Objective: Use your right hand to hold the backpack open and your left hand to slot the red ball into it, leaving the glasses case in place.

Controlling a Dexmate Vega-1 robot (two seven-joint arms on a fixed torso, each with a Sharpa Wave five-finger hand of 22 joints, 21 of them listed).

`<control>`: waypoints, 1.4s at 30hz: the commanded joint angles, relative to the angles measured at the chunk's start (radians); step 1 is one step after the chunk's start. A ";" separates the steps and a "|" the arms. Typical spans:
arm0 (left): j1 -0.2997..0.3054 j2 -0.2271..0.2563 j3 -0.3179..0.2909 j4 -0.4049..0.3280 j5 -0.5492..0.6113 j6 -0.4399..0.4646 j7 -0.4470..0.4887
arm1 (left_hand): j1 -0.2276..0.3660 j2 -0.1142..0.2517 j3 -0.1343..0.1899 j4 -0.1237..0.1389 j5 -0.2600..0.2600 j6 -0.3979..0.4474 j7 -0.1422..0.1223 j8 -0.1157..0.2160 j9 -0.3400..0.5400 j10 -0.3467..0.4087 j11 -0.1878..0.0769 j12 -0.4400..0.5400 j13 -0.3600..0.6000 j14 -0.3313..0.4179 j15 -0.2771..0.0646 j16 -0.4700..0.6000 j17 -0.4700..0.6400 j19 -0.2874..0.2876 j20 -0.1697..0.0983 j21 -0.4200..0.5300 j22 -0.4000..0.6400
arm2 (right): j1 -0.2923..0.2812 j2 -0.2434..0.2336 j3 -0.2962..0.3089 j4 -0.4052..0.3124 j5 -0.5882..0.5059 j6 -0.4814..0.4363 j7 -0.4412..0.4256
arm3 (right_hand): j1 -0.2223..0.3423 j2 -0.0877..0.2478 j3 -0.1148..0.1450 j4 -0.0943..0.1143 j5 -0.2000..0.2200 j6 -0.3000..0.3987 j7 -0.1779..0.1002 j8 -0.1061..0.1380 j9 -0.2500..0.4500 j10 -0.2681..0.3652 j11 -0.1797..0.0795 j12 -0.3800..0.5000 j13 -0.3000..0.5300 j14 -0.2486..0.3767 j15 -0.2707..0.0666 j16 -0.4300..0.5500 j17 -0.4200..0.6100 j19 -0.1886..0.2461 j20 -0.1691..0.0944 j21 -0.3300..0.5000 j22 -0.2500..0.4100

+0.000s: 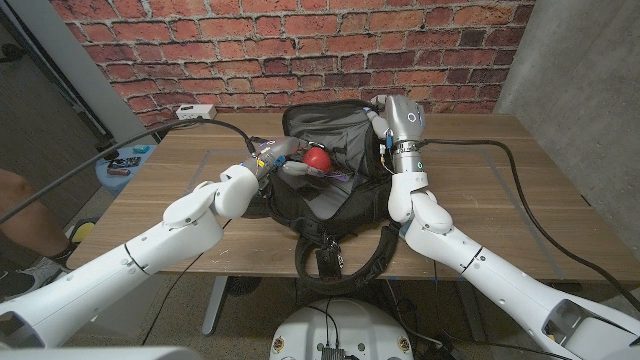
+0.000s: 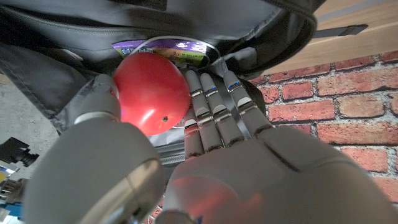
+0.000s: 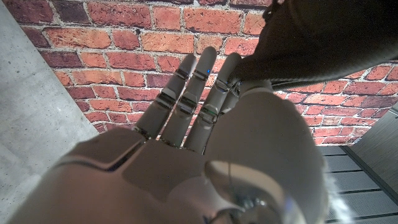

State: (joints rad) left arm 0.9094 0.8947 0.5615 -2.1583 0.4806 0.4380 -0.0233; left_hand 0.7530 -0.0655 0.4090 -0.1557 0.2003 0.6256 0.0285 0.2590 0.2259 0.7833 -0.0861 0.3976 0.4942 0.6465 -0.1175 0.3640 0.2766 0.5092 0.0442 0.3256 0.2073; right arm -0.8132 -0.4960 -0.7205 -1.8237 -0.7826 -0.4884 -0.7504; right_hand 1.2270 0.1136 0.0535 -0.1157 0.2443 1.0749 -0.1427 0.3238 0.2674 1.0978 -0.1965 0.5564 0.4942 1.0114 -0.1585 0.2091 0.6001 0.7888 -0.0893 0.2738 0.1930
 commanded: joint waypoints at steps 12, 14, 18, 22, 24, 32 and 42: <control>-0.061 0.012 0.042 0.005 -0.035 0.011 -0.086 | 0.007 0.096 -0.022 0.035 0.010 0.028 0.016 -0.053 -0.007 -0.126 0.028 -0.078 -0.014 -0.117 0.064 -0.059 0.003 -0.092 0.030 -0.025 0.004 | 0.009 -0.002 0.004 -0.014 -0.014 -0.017 0.013 | 0.024 0.020 -0.010 0.001 0.005 0.003 -0.007 0.002 0.005 -0.002 -0.002 -0.007 0.002 -0.002 -0.082 -0.002 0.006 -0.006 -0.102 0.004 0.001; -0.066 0.016 0.050 0.003 -0.016 0.020 -0.086 | -0.007 0.099 -0.025 0.039 0.011 0.012 0.023 -0.057 -0.009 -0.146 0.040 -0.093 -0.021 -0.133 0.076 -0.067 0.005 -0.123 0.039 -0.036 0.005 | 0.012 -0.001 0.004 -0.015 -0.014 -0.018 0.015 | 0.024 0.021 -0.011 0.001 0.005 0.003 -0.007 0.002 0.005 0.000 -0.002 -0.007 0.002 -0.003 -0.082 -0.003 0.005 -0.006 -0.103 0.004 0.001; -0.075 0.021 0.050 0.004 -0.023 0.021 -0.105 | -0.021 0.096 -0.028 0.040 0.012 -0.018 0.029 -0.064 -0.012 -0.191 0.063 -0.120 -0.031 -0.169 0.095 -0.085 0.005 -0.155 0.046 -0.046 0.006 | 0.019 0.000 0.001 -0.015 -0.018 -0.016 0.019 | 0.024 0.021 -0.011 0.001 0.005 0.002 -0.006 0.002 0.006 -0.001 -0.002 -0.007 0.003 -0.003 -0.082 -0.003 0.005 -0.007 -0.103 0.004 0.001; -0.076 0.024 0.048 0.002 -0.034 0.023 -0.117 | -0.047 0.090 -0.038 0.044 0.009 -0.060 0.045 -0.073 -0.015 -0.234 0.096 -0.146 -0.042 -0.209 0.123 -0.103 0.007 -0.192 0.057 -0.059 0.007 | 0.026 0.004 -0.004 -0.011 -0.023 -0.013 0.021 | 0.025 0.020 -0.013 0.001 0.005 0.001 -0.006 0.001 0.006 0.000 -0.002 -0.008 0.002 -0.004 -0.082 -0.003 0.005 -0.008 -0.103 0.004 0.001; -0.076 0.028 0.048 0.000 -0.031 0.023 -0.117 | -0.054 0.091 -0.039 0.046 0.009 -0.076 0.051 -0.075 -0.016 -0.253 0.101 -0.155 -0.045 -0.221 0.128 -0.108 0.008 -0.202 0.064 -0.061 0.008 | 0.029 0.006 -0.007 -0.011 -0.024 -0.013 0.023 | 0.025 0.021 -0.013 0.002 0.006 0.002 -0.005 0.001 0.006 0.001 -0.002 -0.006 0.004 -0.003 -0.083 -0.003 0.006 -0.007 -0.102 0.005 0.001; -0.084 0.057 0.039 -0.012 -0.059 0.020 -0.165 | -0.098 0.078 -0.052 0.050 0.004 -0.167 0.081 -0.081 -0.024 -0.337 0.159 -0.192 -0.065 -0.299 0.171 -0.141 0.013 -0.252 0.082 -0.074 0.013 | 0.030 0.016 -0.014 -0.014 -0.037 -0.024 0.023 | 0.026 0.021 -0.015 0.002 0.006 0.002 -0.006 0.002 0.009 -0.001 -0.002 -0.007 0.006 -0.002 -0.083 -0.002 0.006 -0.007 -0.102 0.005 0.001; -0.082 0.103 0.028 -0.066 -0.058 0.031 -0.212 | -0.153 0.065 -0.067 0.052 -0.008 -0.340 0.136 -0.086 -0.033 -0.469 0.242 -0.211 -0.091 -0.425 0.255 -0.172 0.022 -0.324 0.125 -0.090 0.020 | 0.018 0.013 -0.014 -0.033 -0.047 -0.035 0.023 | 0.028 0.022 -0.017 0.003 0.007 0.002 -0.005 0.001 0.008 0.000 -0.001 -0.007 0.008 -0.003 -0.083 -0.002 0.007 -0.009 -0.103 0.005 0.001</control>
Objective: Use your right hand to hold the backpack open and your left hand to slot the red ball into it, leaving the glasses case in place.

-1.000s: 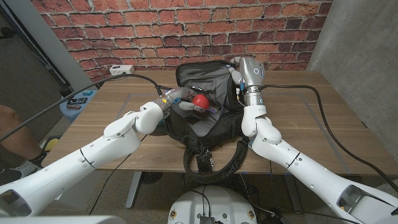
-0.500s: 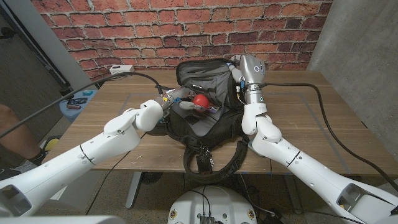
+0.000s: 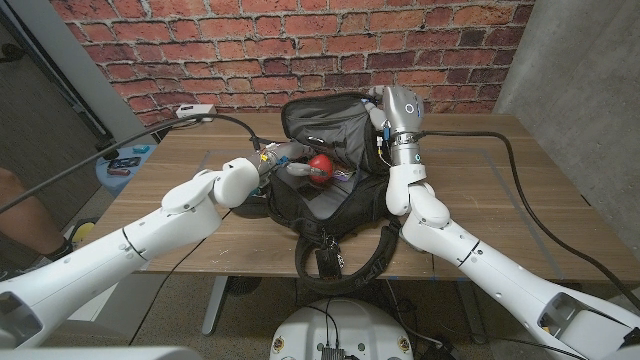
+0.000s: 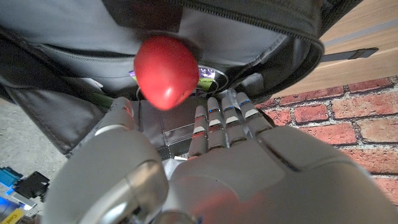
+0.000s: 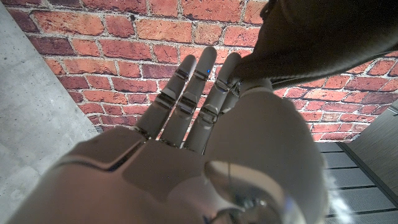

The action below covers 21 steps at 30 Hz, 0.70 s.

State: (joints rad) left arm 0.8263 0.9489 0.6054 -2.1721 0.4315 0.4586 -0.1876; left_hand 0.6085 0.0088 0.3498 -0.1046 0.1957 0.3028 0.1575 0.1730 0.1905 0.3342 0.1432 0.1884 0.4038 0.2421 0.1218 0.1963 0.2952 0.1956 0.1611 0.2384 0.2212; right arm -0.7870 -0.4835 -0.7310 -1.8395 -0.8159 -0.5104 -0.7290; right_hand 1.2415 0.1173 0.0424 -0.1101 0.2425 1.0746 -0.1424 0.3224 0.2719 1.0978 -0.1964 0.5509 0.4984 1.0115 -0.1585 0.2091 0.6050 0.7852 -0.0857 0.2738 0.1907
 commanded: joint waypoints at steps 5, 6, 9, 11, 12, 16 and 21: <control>0.026 0.073 -0.040 -0.091 -0.011 0.018 -0.040 | -0.013 -0.010 -0.009 0.001 -0.005 -0.022 0.010 0.003 0.001 -0.028 0.018 0.000 -0.002 -0.027 0.021 -0.003 0.004 -0.020 0.011 -0.005 0.006 | -0.016 -0.005 -0.002 -0.031 -0.022 -0.019 0.006 | 0.014 0.019 -0.007 -0.003 0.010 0.003 -0.006 0.001 0.004 -0.001 -0.002 -0.002 0.005 -0.002 -0.083 -0.002 0.002 -0.005 -0.106 0.005 0.003; 0.033 0.077 -0.049 -0.097 -0.018 0.016 -0.036 | -0.014 -0.010 -0.009 0.001 -0.005 -0.022 0.010 0.004 0.001 -0.029 0.017 0.001 -0.002 -0.026 0.021 -0.002 0.004 -0.020 0.011 -0.005 0.007 | -0.018 -0.007 -0.001 -0.034 -0.022 -0.019 0.008 | 0.015 0.019 -0.007 -0.003 0.010 0.004 -0.006 0.002 0.004 -0.001 -0.002 -0.002 0.005 -0.002 -0.083 -0.002 0.003 -0.004 -0.106 0.006 0.003; 0.055 0.092 -0.072 -0.116 -0.035 0.009 -0.023 | -0.017 -0.010 -0.009 0.001 -0.005 -0.009 0.009 0.012 0.001 -0.027 0.015 0.005 -0.003 -0.026 0.021 0.000 0.005 -0.018 0.009 -0.003 0.007 | -0.021 -0.010 0.001 -0.040 -0.025 -0.018 0.011 | 0.015 0.019 -0.007 -0.003 0.010 0.004 -0.007 0.002 0.005 -0.002 -0.002 -0.002 0.006 -0.002 -0.083 -0.002 0.003 -0.004 -0.106 0.006 0.004; 0.071 0.101 -0.088 -0.128 -0.053 0.006 -0.018 | -0.017 -0.007 -0.007 0.000 -0.005 -0.006 0.011 0.014 0.001 -0.016 0.011 0.012 -0.004 -0.017 0.013 0.006 0.006 -0.012 0.005 0.000 0.007 | -0.021 -0.012 0.000 -0.043 -0.029 -0.019 0.013 | 0.015 0.018 -0.008 -0.003 0.010 0.003 -0.007 0.002 0.005 -0.003 -0.002 -0.003 0.006 -0.003 -0.083 -0.002 0.003 -0.006 -0.106 0.005 0.004; 0.075 0.106 -0.096 -0.133 -0.066 0.005 -0.022 | -0.017 -0.006 -0.007 -0.001 -0.005 -0.004 0.009 0.016 0.001 -0.014 0.009 0.014 -0.004 -0.015 0.011 0.007 0.006 -0.011 0.005 0.001 0.007 | -0.021 -0.013 0.001 -0.044 -0.030 -0.018 0.014 | 0.015 0.019 -0.008 -0.002 0.010 0.003 -0.007 0.002 0.006 -0.005 -0.002 -0.003 0.007 -0.003 -0.082 -0.002 0.003 -0.006 -0.107 0.005 0.004; 0.105 0.127 -0.125 -0.160 -0.095 0.018 -0.016 | -0.018 -0.003 -0.004 -0.003 -0.005 0.005 0.007 0.021 0.001 -0.008 -0.007 0.019 -0.006 -0.011 0.001 0.011 0.006 -0.004 -0.008 0.006 0.008 | -0.021 -0.015 0.002 -0.046 -0.032 -0.013 0.017 | 0.015 0.020 -0.009 -0.002 0.010 0.004 -0.007 0.002 0.006 -0.003 -0.002 -0.004 0.006 -0.003 -0.082 -0.002 0.003 -0.004 -0.106 0.006 0.003; 0.172 0.170 -0.190 -0.191 -0.151 0.007 0.025 | -0.020 0.009 0.003 -0.004 -0.004 0.029 -0.002 0.030 0.001 0.007 -0.029 0.028 -0.011 0.012 -0.020 0.023 0.008 0.014 -0.021 0.015 0.007 | -0.021 -0.009 0.004 -0.040 -0.032 -0.008 0.010 | 0.015 0.020 -0.010 -0.001 0.011 0.003 -0.007 0.002 0.007 -0.004 -0.002 -0.004 0.008 -0.003 -0.083 -0.003 0.003 -0.006 -0.106 0.006 0.003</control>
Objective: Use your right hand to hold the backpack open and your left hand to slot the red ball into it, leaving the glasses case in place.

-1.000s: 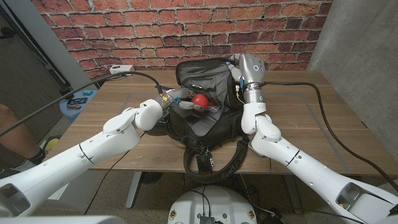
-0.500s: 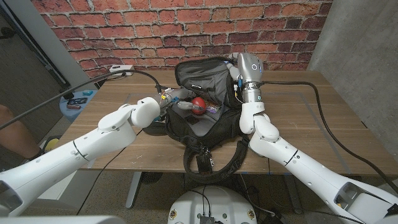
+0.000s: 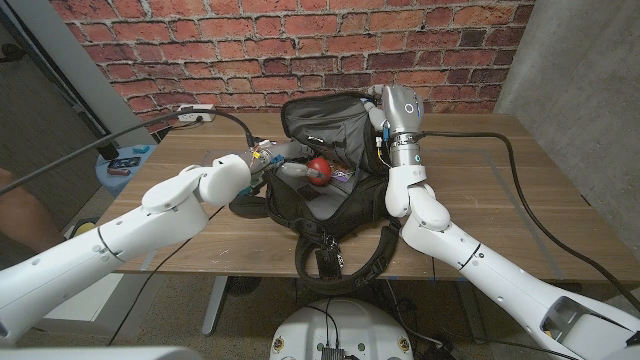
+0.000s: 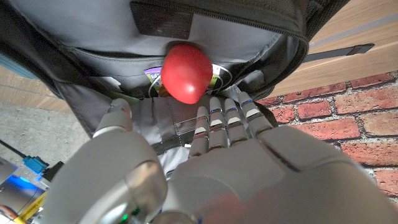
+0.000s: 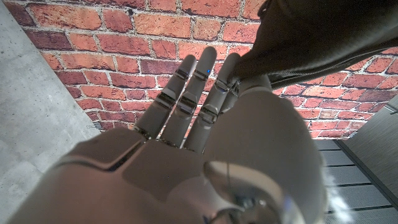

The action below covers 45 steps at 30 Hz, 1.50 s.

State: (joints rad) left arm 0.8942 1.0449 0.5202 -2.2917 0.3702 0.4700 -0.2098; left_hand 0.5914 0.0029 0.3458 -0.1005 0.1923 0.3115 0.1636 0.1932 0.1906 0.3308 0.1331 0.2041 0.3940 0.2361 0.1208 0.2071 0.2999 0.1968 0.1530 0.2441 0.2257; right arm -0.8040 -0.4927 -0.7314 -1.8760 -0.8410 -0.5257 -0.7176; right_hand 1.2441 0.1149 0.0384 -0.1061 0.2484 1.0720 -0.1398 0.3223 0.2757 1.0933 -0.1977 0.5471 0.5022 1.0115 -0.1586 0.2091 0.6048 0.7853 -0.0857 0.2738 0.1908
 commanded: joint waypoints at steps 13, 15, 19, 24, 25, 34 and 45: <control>0.221 0.155 -0.196 -0.128 -0.105 0.057 0.153 | -0.001 0.053 0.027 -0.008 0.007 0.054 -0.018 0.020 0.002 0.039 -0.036 0.028 -0.003 0.045 -0.033 0.025 0.008 0.030 -0.024 0.018 0.002 | -0.013 0.006 0.005 -0.011 -0.017 -0.005 -0.002 | 0.015 0.023 -0.009 -0.005 0.006 0.006 -0.009 0.000 0.003 0.004 0.000 -0.003 0.001 -0.002 -0.083 -0.003 0.003 -0.006 -0.105 0.006 0.003; 0.232 0.165 -0.208 -0.131 -0.106 0.067 0.163 | 0.002 0.056 0.030 -0.010 0.008 0.056 -0.019 0.020 0.002 0.040 -0.037 0.029 -0.003 0.047 -0.035 0.026 0.008 0.030 -0.027 0.019 0.002 | -0.016 0.003 0.006 -0.016 -0.020 -0.009 0.001 | 0.015 0.023 -0.009 -0.005 0.006 0.006 -0.008 0.001 0.003 0.003 0.000 -0.002 0.003 -0.002 -0.083 -0.002 0.004 -0.005 -0.105 0.007 0.003; 0.267 0.181 -0.242 -0.136 -0.117 0.075 0.196 | 0.004 0.060 0.034 -0.012 0.009 0.059 -0.022 0.021 0.002 0.042 -0.039 0.030 -0.003 0.048 -0.036 0.026 0.008 0.030 -0.027 0.019 0.001 | -0.021 -0.002 0.009 -0.028 -0.024 -0.016 0.008 | 0.016 0.023 -0.010 -0.005 0.006 0.005 -0.009 0.000 0.003 0.004 0.000 -0.003 0.001 -0.002 -0.082 -0.003 0.004 -0.007 -0.105 0.006 0.003; 0.303 0.197 -0.279 -0.148 -0.130 0.103 0.221 | 0.006 0.065 0.038 -0.014 0.010 0.067 -0.025 0.022 0.003 0.051 -0.041 0.034 -0.003 0.052 -0.038 0.027 0.008 0.032 -0.027 0.020 0.001 | -0.024 -0.005 0.011 -0.034 -0.027 -0.017 0.013 | 0.017 0.023 -0.011 -0.005 0.006 0.004 -0.010 0.000 0.006 0.003 0.000 -0.003 0.005 0.000 -0.083 -0.001 0.005 -0.007 -0.106 0.006 0.003; 0.310 0.200 -0.286 -0.150 -0.132 0.107 0.226 | 0.009 0.075 0.043 -0.014 0.012 0.068 -0.025 0.022 0.003 0.050 -0.040 0.034 -0.003 0.051 -0.037 0.027 0.009 0.032 -0.027 0.021 0.001 | -0.025 -0.006 0.011 -0.034 -0.028 -0.017 0.013 | 0.017 0.023 -0.011 -0.005 0.006 0.006 -0.009 0.001 0.006 0.005 0.000 -0.003 0.003 0.000 -0.083 -0.001 0.005 -0.006 -0.105 0.007 0.003; 0.378 0.219 -0.356 -0.155 -0.158 0.117 0.271 | 0.007 0.083 0.048 -0.014 0.013 0.074 -0.027 0.023 0.003 0.054 -0.042 0.037 -0.003 0.055 -0.041 0.028 0.010 0.035 -0.030 0.023 0.000 | -0.032 -0.012 0.013 -0.041 -0.035 -0.017 0.018 | 0.017 0.024 -0.012 -0.004 0.006 0.007 -0.008 0.000 0.005 0.006 0.000 -0.005 0.002 0.000 -0.083 -0.002 0.005 -0.006 -0.104 0.007 0.003; 0.488 0.191 -0.481 -0.134 -0.196 0.102 0.309 | 0.001 0.085 0.049 -0.014 0.014 0.081 -0.031 0.024 0.003 0.062 -0.047 0.041 -0.003 0.061 -0.047 0.030 0.011 0.040 -0.033 0.026 0.000 | -0.026 -0.014 0.011 -0.044 -0.053 -0.024 0.031 | 0.018 0.024 -0.015 -0.003 0.007 0.007 -0.008 -0.001 0.005 0.004 0.000 -0.005 0.004 -0.001 -0.083 -0.002 0.005 -0.008 -0.105 0.007 0.003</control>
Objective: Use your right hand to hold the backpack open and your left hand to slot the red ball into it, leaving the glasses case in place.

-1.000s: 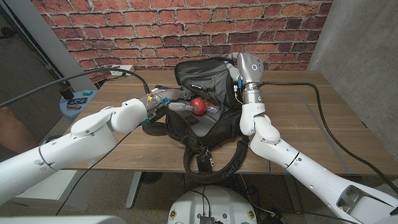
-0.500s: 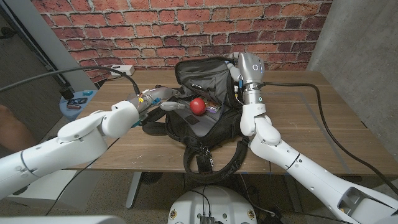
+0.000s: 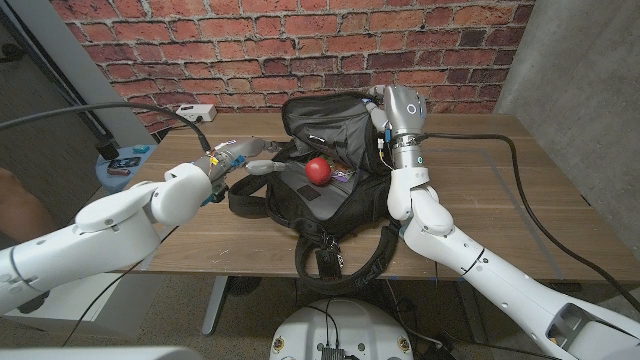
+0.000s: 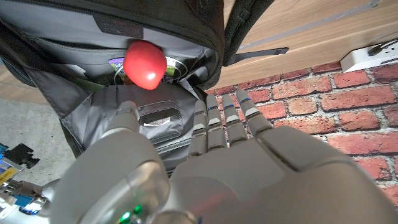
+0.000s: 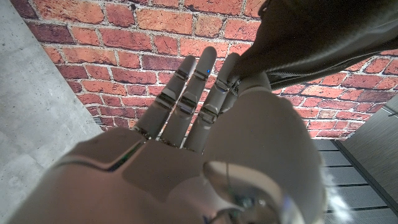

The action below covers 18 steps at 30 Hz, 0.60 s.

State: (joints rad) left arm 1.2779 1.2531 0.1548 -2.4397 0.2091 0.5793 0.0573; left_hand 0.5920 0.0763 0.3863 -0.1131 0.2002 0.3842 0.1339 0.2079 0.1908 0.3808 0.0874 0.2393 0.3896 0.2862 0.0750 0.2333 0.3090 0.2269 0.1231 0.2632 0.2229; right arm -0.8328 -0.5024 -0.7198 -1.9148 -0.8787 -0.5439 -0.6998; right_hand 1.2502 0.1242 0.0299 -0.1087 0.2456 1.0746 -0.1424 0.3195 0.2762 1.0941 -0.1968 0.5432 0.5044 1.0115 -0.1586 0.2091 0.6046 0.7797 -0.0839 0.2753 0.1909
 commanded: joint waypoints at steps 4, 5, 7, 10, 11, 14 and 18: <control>0.125 -0.039 -0.142 0.023 -0.037 -0.011 0.047 | -0.003 0.013 0.009 -0.001 0.006 0.009 -0.003 0.008 0.003 0.012 -0.001 0.006 0.001 0.012 -0.001 0.005 0.002 0.012 -0.004 0.007 0.002 | 0.006 -0.007 -0.006 -0.010 -0.027 -0.009 0.025 | 0.012 0.016 -0.006 0.000 0.010 0.006 -0.005 0.003 0.006 0.004 -0.001 -0.001 0.003 0.000 -0.083 -0.002 0.006 -0.002 -0.105 0.006 0.003; 0.129 -0.044 -0.146 0.026 -0.037 -0.011 0.048 | -0.004 0.015 0.009 0.000 0.006 0.009 -0.002 0.008 0.003 0.012 -0.001 0.006 0.001 0.012 0.000 0.005 0.002 0.012 -0.004 0.007 0.002 | 0.006 -0.007 -0.008 -0.013 -0.032 -0.013 0.031 | 0.012 0.016 -0.007 0.000 0.010 0.006 -0.006 0.002 0.005 0.004 -0.001 -0.001 0.002 0.000 -0.083 -0.002 0.006 0.000 -0.105 0.006 0.003; 0.136 -0.057 -0.156 0.032 -0.036 -0.014 0.054 | -0.005 0.016 0.009 0.001 0.006 0.008 -0.003 0.008 0.003 0.013 -0.003 0.006 0.001 0.012 0.000 0.005 0.003 0.011 -0.004 0.008 0.002 | 0.006 -0.008 -0.010 -0.016 -0.035 -0.012 0.035 | 0.013 0.015 -0.007 0.000 0.010 0.005 -0.006 0.002 0.005 0.005 0.000 -0.003 0.000 0.000 -0.083 -0.002 0.006 -0.001 -0.105 0.006 0.003; 0.146 -0.076 -0.167 0.043 -0.030 -0.023 0.064 | -0.006 0.016 0.010 0.001 0.006 0.008 -0.002 0.007 0.004 0.012 -0.002 0.006 0.001 0.011 -0.001 0.004 0.003 0.012 -0.004 0.008 0.002 | 0.005 -0.009 -0.013 -0.021 -0.044 -0.011 0.037 | 0.013 0.016 -0.007 0.001 0.010 0.004 -0.007 0.001 0.005 0.005 -0.001 -0.002 0.001 0.000 -0.082 -0.002 0.006 -0.001 -0.106 0.006 0.003; 0.147 -0.082 -0.168 0.048 -0.028 -0.025 0.068 | -0.007 0.017 0.010 0.001 0.006 0.009 -0.003 0.007 0.004 0.012 -0.002 0.006 0.001 0.012 0.000 0.004 0.003 0.012 -0.003 0.008 0.002 | 0.004 -0.010 -0.014 -0.023 -0.048 -0.011 0.038 | 0.013 0.015 -0.008 0.000 0.010 0.005 -0.007 0.001 0.005 0.005 -0.001 -0.003 0.001 0.000 -0.082 -0.002 0.006 -0.001 -0.106 0.006 0.003; 0.144 -0.097 -0.167 0.058 -0.021 -0.019 0.074 | -0.009 0.018 0.010 0.002 0.006 0.010 -0.004 0.007 0.004 0.012 -0.002 0.006 0.001 0.012 0.001 0.004 0.003 0.014 -0.004 0.009 0.002 | 0.004 -0.012 -0.020 -0.032 -0.063 -0.016 0.051 | 0.013 0.016 -0.008 0.001 0.010 0.004 -0.009 0.001 0.005 0.004 -0.002 -0.003 0.002 -0.001 -0.082 -0.003 0.005 -0.002 -0.106 0.006 0.003; 0.146 -0.119 -0.173 0.074 -0.016 -0.024 0.087 | -0.011 0.020 0.011 0.002 0.007 0.014 -0.003 0.008 0.004 0.015 -0.003 0.007 0.001 0.012 0.001 0.004 0.003 0.015 -0.005 0.009 0.002 | 0.001 -0.017 -0.022 -0.041 -0.077 -0.011 0.054 | 0.012 0.016 -0.009 0.001 0.010 0.004 -0.008 0.000 0.004 0.003 -0.002 -0.003 0.003 -0.001 -0.082 -0.003 0.005 -0.002 -0.106 0.006 0.003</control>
State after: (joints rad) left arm 1.4007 1.1864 0.0138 -2.3997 0.1819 0.5641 0.1141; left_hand 0.5841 0.0842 0.3905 -0.1088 0.2002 0.3877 0.1304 0.2078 0.1933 0.3860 0.0821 0.2419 0.3897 0.2897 0.0786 0.2332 0.3089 0.2323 0.1177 0.2632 0.2230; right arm -0.8298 -0.5109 -0.7315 -1.9350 -0.9213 -0.5559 -0.6643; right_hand 1.2503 0.1242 0.0259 -0.1046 0.2524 1.0735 -0.1413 0.3186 0.2766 1.0941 -0.1967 0.5432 0.5043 1.0115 -0.1585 0.2091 0.6068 0.7798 -0.0839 0.2753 0.1909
